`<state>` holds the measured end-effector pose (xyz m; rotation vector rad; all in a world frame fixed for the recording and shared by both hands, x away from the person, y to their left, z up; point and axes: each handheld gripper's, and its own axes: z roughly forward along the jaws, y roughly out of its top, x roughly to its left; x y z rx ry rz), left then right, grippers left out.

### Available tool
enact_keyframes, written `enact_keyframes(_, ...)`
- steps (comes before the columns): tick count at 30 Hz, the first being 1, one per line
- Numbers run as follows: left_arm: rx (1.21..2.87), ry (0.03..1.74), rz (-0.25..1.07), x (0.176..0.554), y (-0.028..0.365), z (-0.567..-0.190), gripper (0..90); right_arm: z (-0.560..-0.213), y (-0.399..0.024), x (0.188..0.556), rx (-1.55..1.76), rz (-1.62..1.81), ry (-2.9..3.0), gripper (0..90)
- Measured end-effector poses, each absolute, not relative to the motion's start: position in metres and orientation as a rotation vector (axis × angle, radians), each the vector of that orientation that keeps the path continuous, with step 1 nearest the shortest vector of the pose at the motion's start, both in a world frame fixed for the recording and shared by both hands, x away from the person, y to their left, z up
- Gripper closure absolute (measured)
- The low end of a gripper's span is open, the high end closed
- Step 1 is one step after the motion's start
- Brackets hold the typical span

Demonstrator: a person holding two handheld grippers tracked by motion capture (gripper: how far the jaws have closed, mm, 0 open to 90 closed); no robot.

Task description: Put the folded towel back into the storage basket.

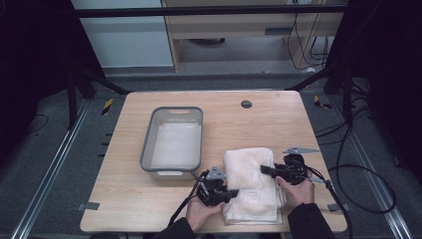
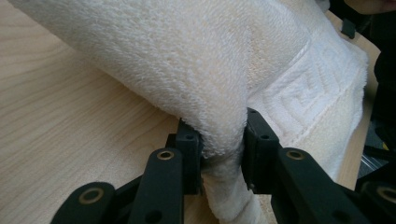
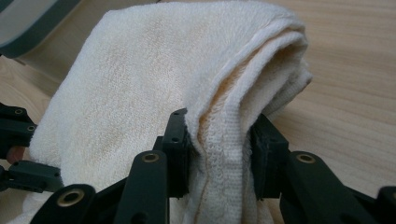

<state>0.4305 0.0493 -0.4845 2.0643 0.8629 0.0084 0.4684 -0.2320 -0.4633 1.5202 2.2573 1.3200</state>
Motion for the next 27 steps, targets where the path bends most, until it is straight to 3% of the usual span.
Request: enact_keyframes(27,1.955,0.769,0.122,0.422,0.070,-0.434,71.0,-0.405,-0.225,0.454,1.338,1.474,2.137,64.8)
